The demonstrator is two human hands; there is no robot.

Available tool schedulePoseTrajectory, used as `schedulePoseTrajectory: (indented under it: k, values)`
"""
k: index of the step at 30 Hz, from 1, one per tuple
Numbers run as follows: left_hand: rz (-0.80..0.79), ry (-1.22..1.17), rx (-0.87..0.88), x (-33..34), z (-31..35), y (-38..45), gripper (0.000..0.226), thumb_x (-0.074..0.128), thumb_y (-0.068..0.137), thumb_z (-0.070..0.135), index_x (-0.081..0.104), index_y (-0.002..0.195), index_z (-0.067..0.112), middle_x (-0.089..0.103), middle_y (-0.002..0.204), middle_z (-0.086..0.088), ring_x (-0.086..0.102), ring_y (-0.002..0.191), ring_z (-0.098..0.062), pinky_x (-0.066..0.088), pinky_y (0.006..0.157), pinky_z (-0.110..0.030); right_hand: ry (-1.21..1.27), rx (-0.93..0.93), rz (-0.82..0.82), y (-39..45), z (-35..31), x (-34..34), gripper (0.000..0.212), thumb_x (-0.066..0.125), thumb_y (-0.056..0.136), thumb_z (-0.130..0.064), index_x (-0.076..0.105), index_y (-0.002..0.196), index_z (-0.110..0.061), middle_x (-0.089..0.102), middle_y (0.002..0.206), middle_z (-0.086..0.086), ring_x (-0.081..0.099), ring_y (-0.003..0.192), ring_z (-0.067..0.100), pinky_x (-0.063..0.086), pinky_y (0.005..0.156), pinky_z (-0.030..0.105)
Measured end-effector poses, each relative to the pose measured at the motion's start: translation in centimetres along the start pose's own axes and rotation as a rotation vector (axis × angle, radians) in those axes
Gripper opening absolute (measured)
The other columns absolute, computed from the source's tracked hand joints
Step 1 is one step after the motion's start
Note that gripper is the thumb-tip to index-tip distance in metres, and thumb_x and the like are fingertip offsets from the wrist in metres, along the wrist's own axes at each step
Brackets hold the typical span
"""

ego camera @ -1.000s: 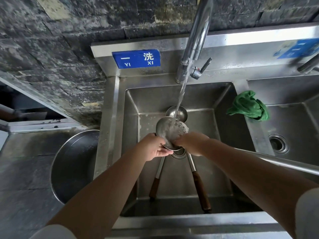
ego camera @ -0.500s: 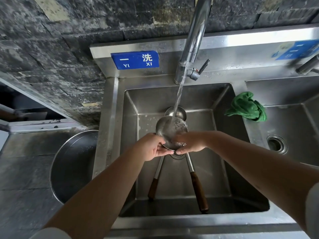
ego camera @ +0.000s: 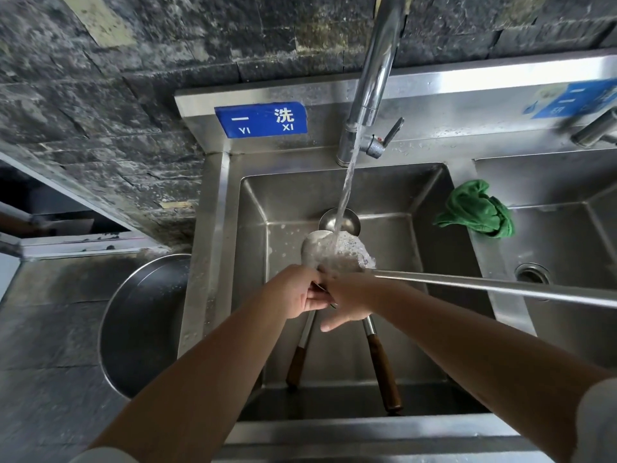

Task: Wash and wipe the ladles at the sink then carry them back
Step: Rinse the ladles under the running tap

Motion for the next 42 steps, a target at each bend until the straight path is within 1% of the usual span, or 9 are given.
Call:
schedulePoseTrajectory:
  k: [5,8,11,17,24,28,34,38,42]
  values:
    - [-0.064,-0.127,-0.055,0.7,-0.8,-1.1,0.017,0.040,0.096,-0.001,0.054,0.105,-0.003,0.072,0.083,-0.020,0.073,0.061,-0.024,0.060,0.054,-0.030,-0.388,0.103,0.083,-0.5,3.1,-1.1,0.081,0.063,0.079,-0.056,0.031,0.150,-0.032,0.034,0.155,-0.008,0.038,0.138,0.022,0.038,0.107,0.040]
    - [-0.078,-0.129,-0.056,0.7,-0.4,-1.5,0.014,0.041,0.096,0.002,0.055,0.099,-0.001,0.074,0.078,-0.016,0.073,0.064,-0.022,0.060,0.056,-0.029,-0.415,0.171,0.098,-0.8,3.6,-1.8,0.066,0.052,0.090,-0.043,0.030,0.151,-0.031,0.032,0.155,-0.010,0.040,0.135,0.020,0.045,0.094,0.039]
    - [-0.089,-0.124,-0.075,0.3,0.1,-1.9,0.016,0.041,0.095,0.001,0.055,0.101,-0.003,0.072,0.069,-0.017,0.072,0.055,-0.022,0.059,0.048,-0.028,-0.224,0.040,0.118,-0.2,1.0,-1.5,0.058,0.058,0.085,-0.044,0.042,0.139,-0.034,0.059,0.131,-0.005,0.060,0.113,0.024,0.047,0.076,0.032]
    - [-0.071,0.002,-0.074,-1.2,0.4,-2.4,0.025,0.046,0.092,0.000,0.056,0.114,-0.005,0.074,0.081,-0.017,0.073,0.061,-0.019,0.057,0.049,-0.026,-0.142,0.055,0.017,-0.7,2.4,-2.1,0.073,0.052,0.078,-0.072,0.036,0.143,-0.043,0.059,0.134,-0.009,0.059,0.118,0.022,0.043,0.080,0.033]
    - [-0.066,0.039,-0.091,-1.7,1.1,-2.8,0.022,0.048,0.090,0.003,0.059,0.109,-0.001,0.074,0.080,-0.015,0.071,0.057,-0.016,0.052,0.043,-0.022,-0.021,-0.004,-0.006,-0.7,0.6,-1.0,0.094,0.059,0.077,-0.068,0.005,0.151,-0.046,0.042,0.152,-0.009,0.050,0.131,0.023,0.044,0.099,0.039]
    - [-0.069,0.083,-0.092,-1.5,1.4,-2.8,0.022,0.049,0.089,0.003,0.060,0.108,0.000,0.073,0.073,-0.012,0.069,0.054,-0.013,0.051,0.043,-0.020,0.092,0.016,0.004,-0.6,1.6,-1.9,0.101,0.053,0.065,-0.085,0.022,0.151,-0.042,0.038,0.154,-0.013,0.042,0.137,0.021,0.038,0.106,0.041]
    - [-0.051,0.120,-0.114,-2.1,2.0,-2.9,0.022,0.051,0.088,0.006,0.060,0.106,-0.001,0.071,0.065,-0.008,0.065,0.047,-0.010,0.044,0.036,-0.017,0.052,-0.069,0.104,-1.4,0.2,-2.6,0.052,0.046,0.090,-0.067,0.055,0.129,-0.034,0.068,0.101,-0.006,0.055,0.087,0.012,0.038,0.072,0.028]
    - [-0.055,0.242,-0.119,-2.8,2.5,-3.0,0.023,0.054,0.086,0.028,0.063,0.089,0.008,0.062,0.061,0.000,0.051,0.044,-0.007,0.033,0.039,-0.016,0.119,0.006,0.153,-1.0,0.1,-2.4,0.049,0.047,0.095,-0.060,0.060,0.079,-0.015,0.055,0.065,-0.001,0.054,0.064,0.019,0.038,0.057,0.027]
    - [0.021,0.392,0.032,-2.8,4.0,-2.9,0.062,0.043,0.087,0.072,0.065,0.102,0.016,0.069,0.090,-0.012,0.065,0.084,-0.022,0.048,0.066,-0.027,0.413,0.015,0.222,-1.6,0.3,-3.6,0.045,0.044,0.099,-0.051,0.060,0.088,-0.010,0.057,0.069,0.003,0.056,0.063,0.018,0.042,0.058,0.027]
Point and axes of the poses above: each hand's wrist, its own y-axis towards the middle knuckle, its own x-axis out of the palm, z = x × y, the point moved 5 cm from there along y, towards the middle knuckle
